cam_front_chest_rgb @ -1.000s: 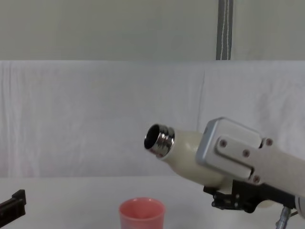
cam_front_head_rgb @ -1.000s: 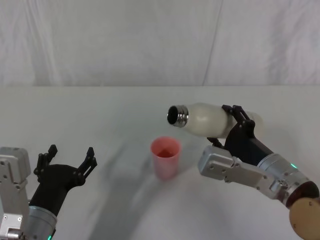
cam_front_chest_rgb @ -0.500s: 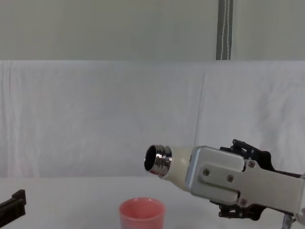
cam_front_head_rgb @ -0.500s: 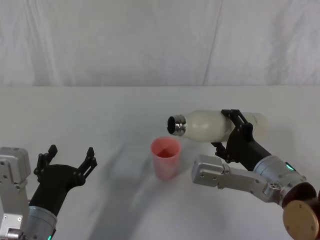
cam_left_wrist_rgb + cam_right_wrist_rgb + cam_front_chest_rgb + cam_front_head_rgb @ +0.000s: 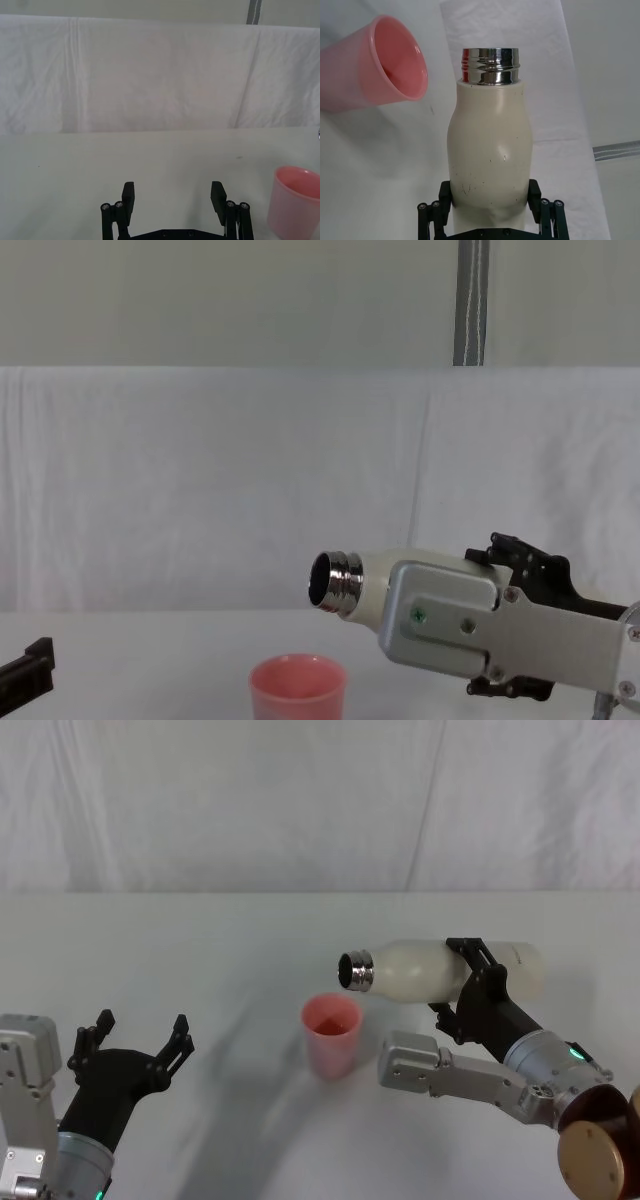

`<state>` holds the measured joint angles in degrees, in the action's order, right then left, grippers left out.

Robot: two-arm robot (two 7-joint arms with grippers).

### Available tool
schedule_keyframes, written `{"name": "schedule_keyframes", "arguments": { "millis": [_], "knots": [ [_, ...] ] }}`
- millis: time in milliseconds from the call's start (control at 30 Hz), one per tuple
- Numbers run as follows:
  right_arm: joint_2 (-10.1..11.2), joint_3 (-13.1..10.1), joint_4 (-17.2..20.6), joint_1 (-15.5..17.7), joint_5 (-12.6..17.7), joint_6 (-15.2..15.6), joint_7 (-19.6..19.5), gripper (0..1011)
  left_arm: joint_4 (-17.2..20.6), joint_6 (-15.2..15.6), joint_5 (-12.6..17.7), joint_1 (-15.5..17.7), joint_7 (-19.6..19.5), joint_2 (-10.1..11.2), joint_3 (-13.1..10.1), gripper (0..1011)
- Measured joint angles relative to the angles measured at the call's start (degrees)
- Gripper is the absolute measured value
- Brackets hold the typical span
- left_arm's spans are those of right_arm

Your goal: Grasp the thermos with one hand and pour water into the cup lid.

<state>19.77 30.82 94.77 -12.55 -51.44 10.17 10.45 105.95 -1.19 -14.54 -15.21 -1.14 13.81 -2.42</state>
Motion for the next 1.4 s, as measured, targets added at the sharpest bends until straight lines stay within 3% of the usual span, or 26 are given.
{"name": "schedule_keyframes", "arguments": {
  "millis": [1067,1400],
  "knots": [
    [-0.3,0.0,-0.3,-0.3,-0.3,-0.1,0.1,946,0.0,0.0,0.0,0.0,0.0,0.0,0.0,1001],
    [-0.1,1.2,-1.2,-2.1,-2.7,0.0,1.0,946,0.0,0.0,0.0,0.0,0.0,0.0,0.0,1001]
  ]
}}
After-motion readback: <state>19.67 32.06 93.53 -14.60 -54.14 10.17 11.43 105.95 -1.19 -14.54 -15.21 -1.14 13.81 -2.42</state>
